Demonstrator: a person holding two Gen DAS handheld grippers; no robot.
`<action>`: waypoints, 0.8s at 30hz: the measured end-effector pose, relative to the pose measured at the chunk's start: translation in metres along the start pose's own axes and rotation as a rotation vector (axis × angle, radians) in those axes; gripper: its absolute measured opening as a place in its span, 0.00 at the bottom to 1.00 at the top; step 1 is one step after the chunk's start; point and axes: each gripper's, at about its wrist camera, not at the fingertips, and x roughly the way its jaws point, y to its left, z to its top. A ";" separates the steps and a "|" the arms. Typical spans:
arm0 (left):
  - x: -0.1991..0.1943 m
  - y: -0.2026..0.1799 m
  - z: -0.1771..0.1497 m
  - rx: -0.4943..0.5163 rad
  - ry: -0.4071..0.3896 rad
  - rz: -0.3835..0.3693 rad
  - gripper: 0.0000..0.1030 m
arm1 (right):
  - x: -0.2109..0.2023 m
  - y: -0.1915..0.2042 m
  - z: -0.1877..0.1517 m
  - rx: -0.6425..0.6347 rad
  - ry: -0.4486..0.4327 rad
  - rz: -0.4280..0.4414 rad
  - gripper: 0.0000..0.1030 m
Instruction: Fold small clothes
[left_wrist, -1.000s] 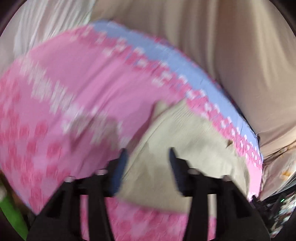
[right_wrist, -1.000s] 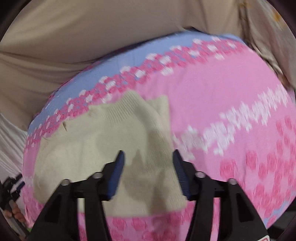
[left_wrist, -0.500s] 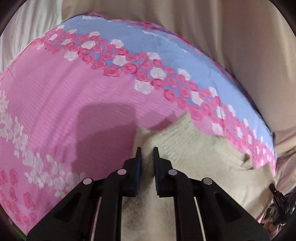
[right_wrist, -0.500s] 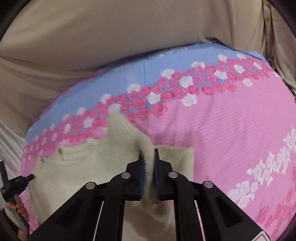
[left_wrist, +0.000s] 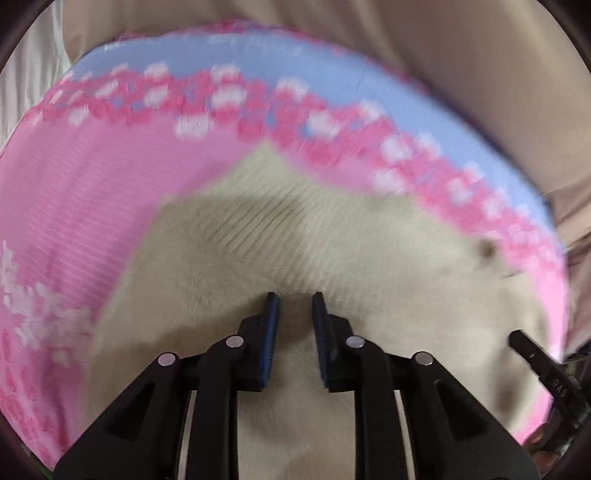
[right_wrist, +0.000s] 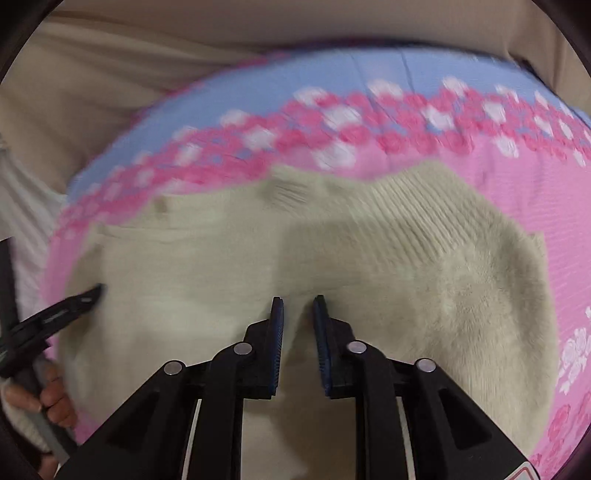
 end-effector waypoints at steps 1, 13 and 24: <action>-0.001 -0.003 0.001 0.009 -0.008 0.013 0.19 | -0.005 -0.006 0.005 0.041 -0.007 0.017 0.08; -0.020 0.003 -0.001 -0.012 0.020 0.013 0.24 | -0.004 0.052 -0.005 -0.060 0.037 0.074 0.21; -0.016 0.002 -0.002 0.024 0.021 0.019 0.26 | -0.015 0.087 0.000 -0.092 -0.001 0.101 0.24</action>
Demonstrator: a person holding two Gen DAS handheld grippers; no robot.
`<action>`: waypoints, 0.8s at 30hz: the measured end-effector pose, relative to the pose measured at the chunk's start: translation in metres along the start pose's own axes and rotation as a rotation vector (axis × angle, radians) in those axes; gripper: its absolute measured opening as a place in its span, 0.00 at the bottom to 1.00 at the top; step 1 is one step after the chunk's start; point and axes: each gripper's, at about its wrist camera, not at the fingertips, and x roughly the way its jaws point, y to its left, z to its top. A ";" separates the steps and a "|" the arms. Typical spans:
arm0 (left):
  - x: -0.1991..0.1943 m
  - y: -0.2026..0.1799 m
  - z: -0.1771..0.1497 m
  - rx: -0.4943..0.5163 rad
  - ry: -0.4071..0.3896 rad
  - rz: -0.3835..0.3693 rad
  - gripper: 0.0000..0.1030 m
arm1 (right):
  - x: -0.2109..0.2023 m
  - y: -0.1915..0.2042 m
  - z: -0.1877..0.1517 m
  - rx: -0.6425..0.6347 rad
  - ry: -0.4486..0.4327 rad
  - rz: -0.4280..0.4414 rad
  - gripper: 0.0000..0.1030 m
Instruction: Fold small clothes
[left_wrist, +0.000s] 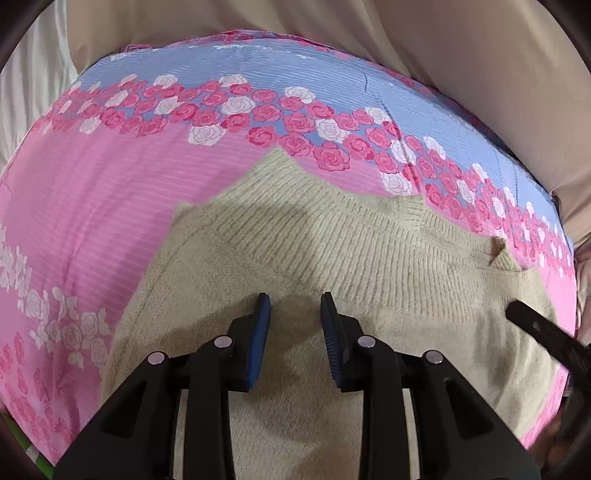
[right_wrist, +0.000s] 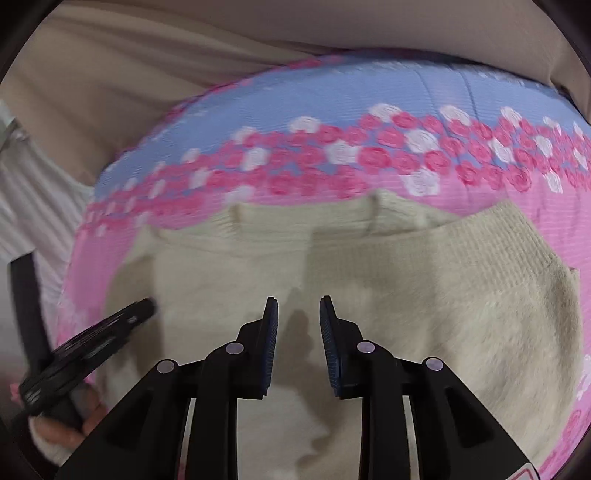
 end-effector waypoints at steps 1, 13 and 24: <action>0.000 0.001 -0.001 -0.002 -0.001 -0.003 0.26 | 0.002 0.009 -0.006 -0.013 0.005 0.015 0.24; -0.026 0.032 -0.005 -0.062 -0.028 -0.058 0.33 | 0.042 0.040 0.023 -0.085 0.063 -0.050 0.26; -0.040 0.110 -0.058 -0.259 0.007 -0.056 0.41 | 0.101 0.074 0.057 -0.149 0.116 -0.121 0.35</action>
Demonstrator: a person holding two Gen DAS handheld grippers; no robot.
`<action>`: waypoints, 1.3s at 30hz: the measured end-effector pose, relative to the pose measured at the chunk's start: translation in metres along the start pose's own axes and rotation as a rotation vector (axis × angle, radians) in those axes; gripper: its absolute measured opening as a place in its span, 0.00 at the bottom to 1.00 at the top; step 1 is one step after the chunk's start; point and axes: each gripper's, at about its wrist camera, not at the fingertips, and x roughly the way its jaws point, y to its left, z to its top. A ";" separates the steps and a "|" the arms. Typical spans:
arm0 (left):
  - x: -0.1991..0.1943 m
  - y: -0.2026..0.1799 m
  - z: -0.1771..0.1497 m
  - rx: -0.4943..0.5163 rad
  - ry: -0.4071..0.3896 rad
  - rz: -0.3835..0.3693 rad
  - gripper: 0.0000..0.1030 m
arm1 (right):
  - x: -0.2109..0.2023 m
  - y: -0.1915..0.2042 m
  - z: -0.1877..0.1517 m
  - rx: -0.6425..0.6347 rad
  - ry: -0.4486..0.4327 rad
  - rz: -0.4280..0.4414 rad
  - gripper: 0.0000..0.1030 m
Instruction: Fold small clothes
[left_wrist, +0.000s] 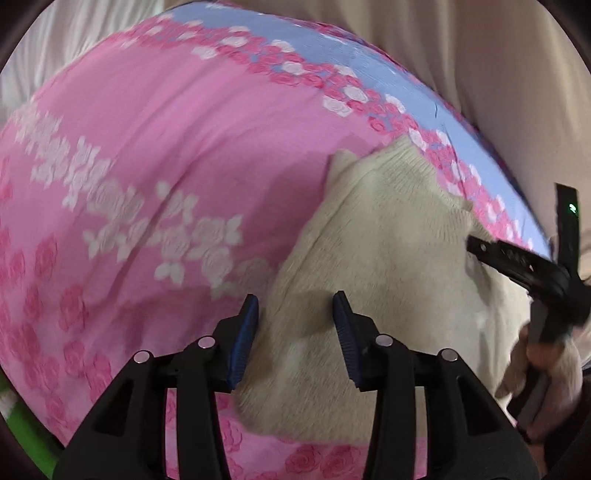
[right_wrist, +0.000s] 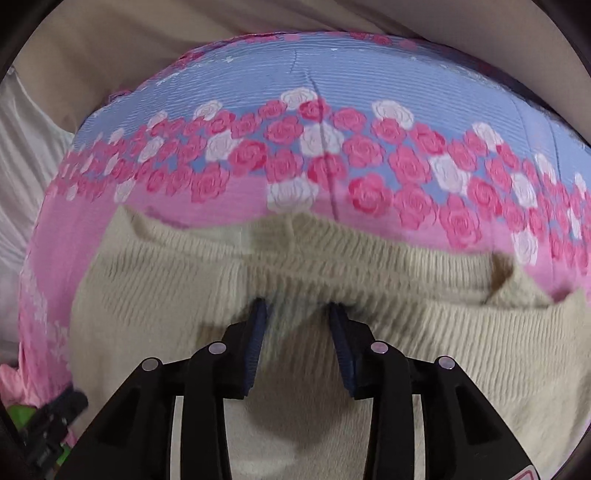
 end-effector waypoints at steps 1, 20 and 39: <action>-0.002 0.006 -0.001 -0.030 -0.001 -0.019 0.42 | -0.007 -0.002 0.001 0.020 -0.017 0.022 0.35; 0.030 0.002 0.016 -0.256 0.171 -0.285 0.14 | -0.031 -0.029 -0.077 0.005 0.048 -0.052 0.43; -0.066 -0.231 -0.017 0.286 0.038 -0.527 0.13 | -0.047 -0.092 -0.091 0.169 -0.036 0.214 0.36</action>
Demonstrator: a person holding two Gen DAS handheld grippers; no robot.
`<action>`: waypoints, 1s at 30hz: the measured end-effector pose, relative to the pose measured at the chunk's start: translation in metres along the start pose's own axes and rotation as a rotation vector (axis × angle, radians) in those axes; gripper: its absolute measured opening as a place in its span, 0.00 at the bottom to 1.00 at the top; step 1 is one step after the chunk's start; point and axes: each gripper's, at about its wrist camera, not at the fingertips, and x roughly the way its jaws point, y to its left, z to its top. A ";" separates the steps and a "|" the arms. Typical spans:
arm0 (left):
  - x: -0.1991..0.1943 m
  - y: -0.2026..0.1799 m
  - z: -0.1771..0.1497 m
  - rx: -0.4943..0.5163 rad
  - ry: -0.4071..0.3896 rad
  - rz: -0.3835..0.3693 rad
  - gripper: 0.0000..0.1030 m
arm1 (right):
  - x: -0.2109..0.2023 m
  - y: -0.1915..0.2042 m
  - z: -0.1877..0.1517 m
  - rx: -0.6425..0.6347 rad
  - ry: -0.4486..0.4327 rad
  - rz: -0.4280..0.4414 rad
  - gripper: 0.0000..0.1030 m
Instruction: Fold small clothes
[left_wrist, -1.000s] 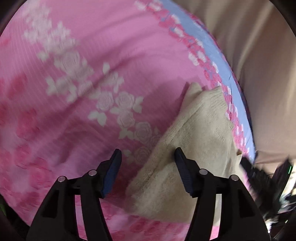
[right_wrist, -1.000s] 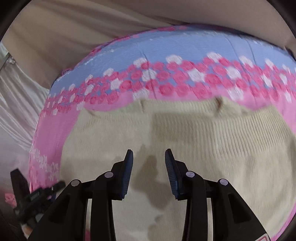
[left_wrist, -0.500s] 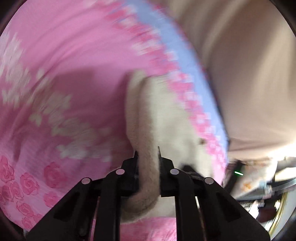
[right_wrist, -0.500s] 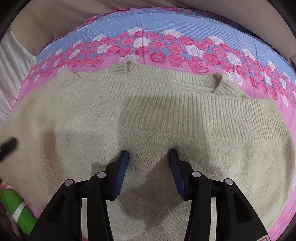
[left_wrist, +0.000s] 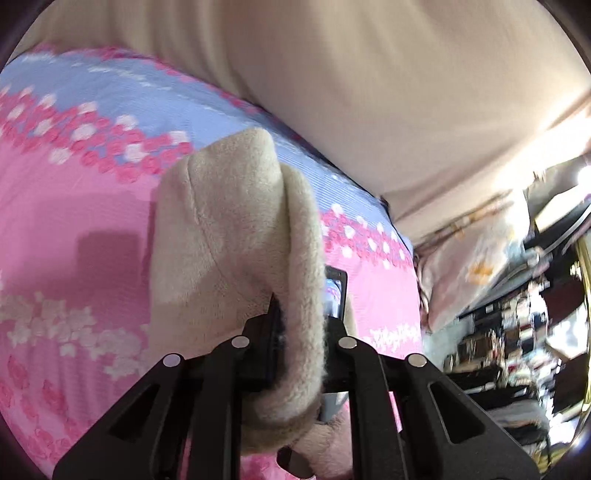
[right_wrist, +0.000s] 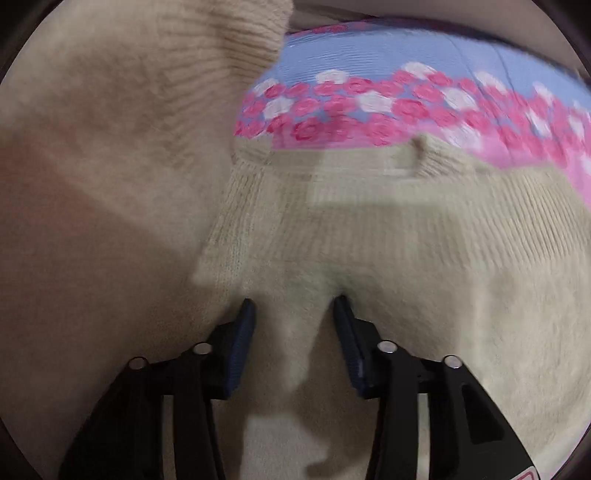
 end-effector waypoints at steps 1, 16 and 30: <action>0.005 -0.008 0.000 0.013 0.005 0.000 0.13 | -0.012 -0.014 -0.003 0.043 -0.017 0.013 0.37; 0.143 -0.035 -0.069 0.106 0.236 0.151 0.21 | -0.137 -0.167 -0.086 0.395 -0.201 0.066 0.51; -0.001 0.057 -0.062 -0.070 0.002 0.175 0.74 | -0.076 -0.092 -0.025 0.329 -0.031 0.127 0.74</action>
